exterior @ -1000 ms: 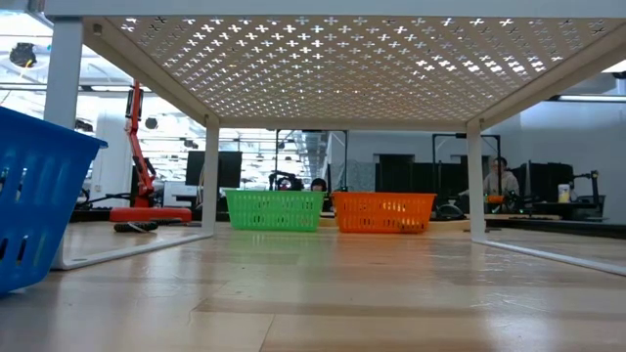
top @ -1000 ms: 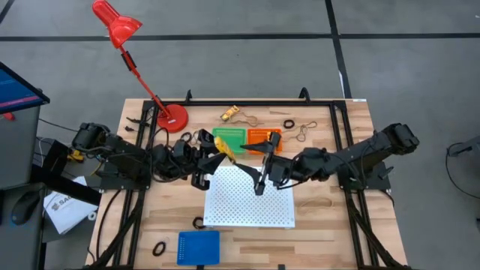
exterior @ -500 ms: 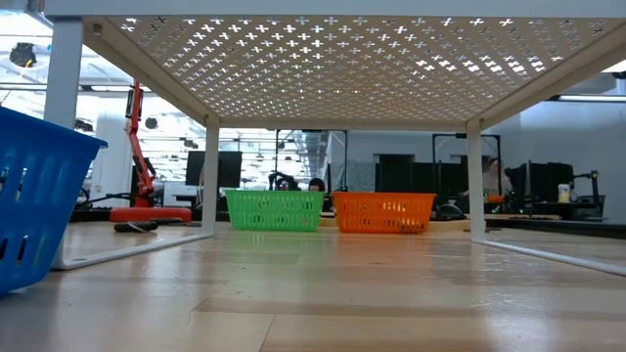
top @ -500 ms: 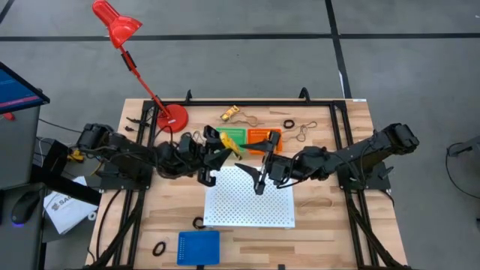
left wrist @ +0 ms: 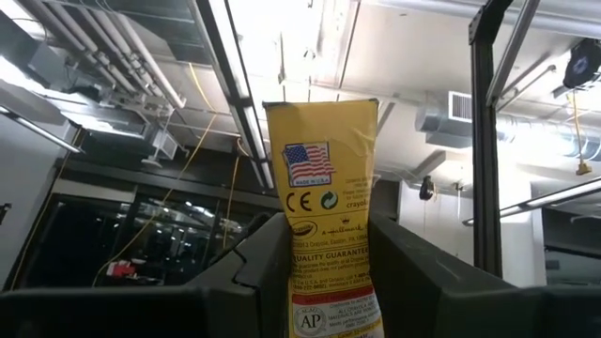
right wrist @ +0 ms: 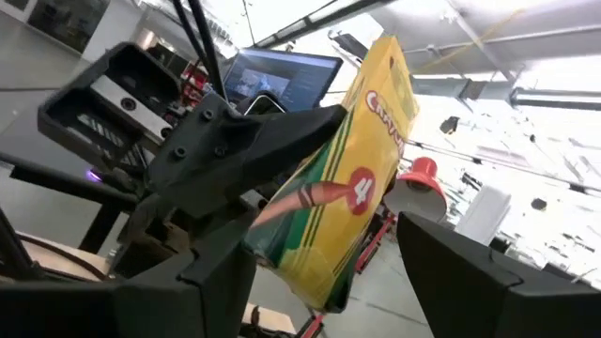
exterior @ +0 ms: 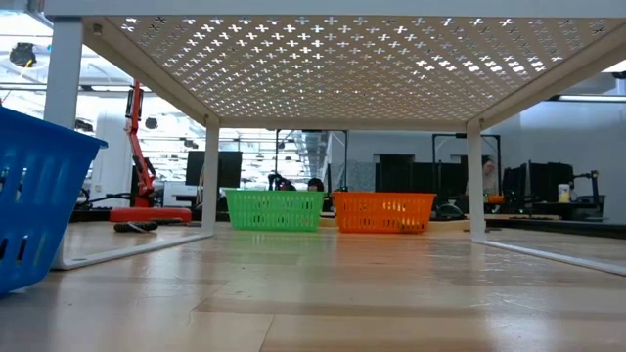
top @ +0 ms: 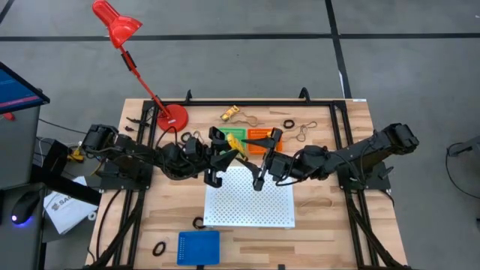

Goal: Pick & Place Office Desk Supplies
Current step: Put the crayon box into the orange bin

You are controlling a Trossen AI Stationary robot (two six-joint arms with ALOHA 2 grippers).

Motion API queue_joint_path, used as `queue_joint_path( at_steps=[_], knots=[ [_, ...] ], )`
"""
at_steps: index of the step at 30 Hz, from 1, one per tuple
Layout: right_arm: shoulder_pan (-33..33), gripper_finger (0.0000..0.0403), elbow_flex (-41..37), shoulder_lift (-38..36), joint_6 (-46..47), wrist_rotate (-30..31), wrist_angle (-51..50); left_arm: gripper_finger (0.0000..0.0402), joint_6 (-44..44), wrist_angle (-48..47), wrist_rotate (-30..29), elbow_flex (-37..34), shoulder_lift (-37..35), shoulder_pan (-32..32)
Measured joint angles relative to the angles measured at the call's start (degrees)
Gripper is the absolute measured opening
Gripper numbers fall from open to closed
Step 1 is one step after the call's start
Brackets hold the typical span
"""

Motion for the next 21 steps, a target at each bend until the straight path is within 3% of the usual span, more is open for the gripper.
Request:
queue_joint_path(
  at_steps=[6,10,21],
  knots=[
    [0.04,0.0247,0.0,0.0,0.59,1.08,0.66,0.0122,0.0,-0.8,-0.12,0.0,0.0,0.0],
    [0.14,0.0225,0.0,0.0,0.59,1.13,0.68,0.0122,0.0,-0.8,-0.23,0.0,0.0,0.17],
    [0.55,0.0083,0.02,-0.07,1.01,1.77,1.03,0.0122,-0.02,-1.51,-0.7,-0.09,0.0,0.26]
  ],
)
